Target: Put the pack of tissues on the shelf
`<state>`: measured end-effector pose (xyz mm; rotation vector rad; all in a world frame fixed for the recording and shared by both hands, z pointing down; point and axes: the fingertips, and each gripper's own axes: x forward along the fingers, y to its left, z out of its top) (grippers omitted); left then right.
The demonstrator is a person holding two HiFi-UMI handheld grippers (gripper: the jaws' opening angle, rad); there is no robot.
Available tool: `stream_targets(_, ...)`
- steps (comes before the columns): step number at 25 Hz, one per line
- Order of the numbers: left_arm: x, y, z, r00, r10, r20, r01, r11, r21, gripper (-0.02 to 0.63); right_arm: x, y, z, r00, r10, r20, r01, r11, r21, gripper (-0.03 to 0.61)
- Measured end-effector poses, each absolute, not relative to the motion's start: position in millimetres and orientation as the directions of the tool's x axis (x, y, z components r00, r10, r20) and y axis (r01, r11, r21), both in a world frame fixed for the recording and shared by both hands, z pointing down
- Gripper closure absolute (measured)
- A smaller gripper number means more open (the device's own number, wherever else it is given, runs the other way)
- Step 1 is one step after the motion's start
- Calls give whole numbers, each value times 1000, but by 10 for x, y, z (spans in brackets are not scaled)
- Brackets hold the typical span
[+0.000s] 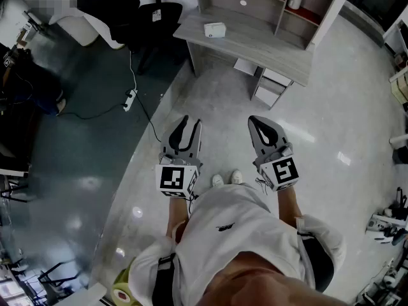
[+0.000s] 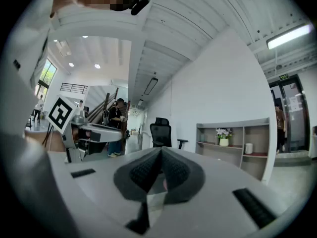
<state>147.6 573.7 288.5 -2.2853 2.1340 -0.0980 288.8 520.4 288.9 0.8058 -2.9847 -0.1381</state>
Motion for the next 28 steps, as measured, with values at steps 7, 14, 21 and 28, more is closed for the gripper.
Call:
stream_targets(7,1295,5800,2888,65,-997,29,-996,-67,-53,494,2727,5266,2871,-850,-526,6,-523,847,93,552)
stream_targets(14,1099,5748,2994,90,-995,31,-994,-91,-52,494,2552,5275,2960,-835,-550,11,-546,831,103,552)
stream_targets(21,903,5489,3025,103,-994,27,-993,-104,-61,494,2344,5066,2990,-835,-551,4,-548,831,102,552)
stream_targets(28,779,4990,3078,116,-992,41,-991,-118,-66,494,2171,4581,3030,-839,-544,3,-541,836,93,552)
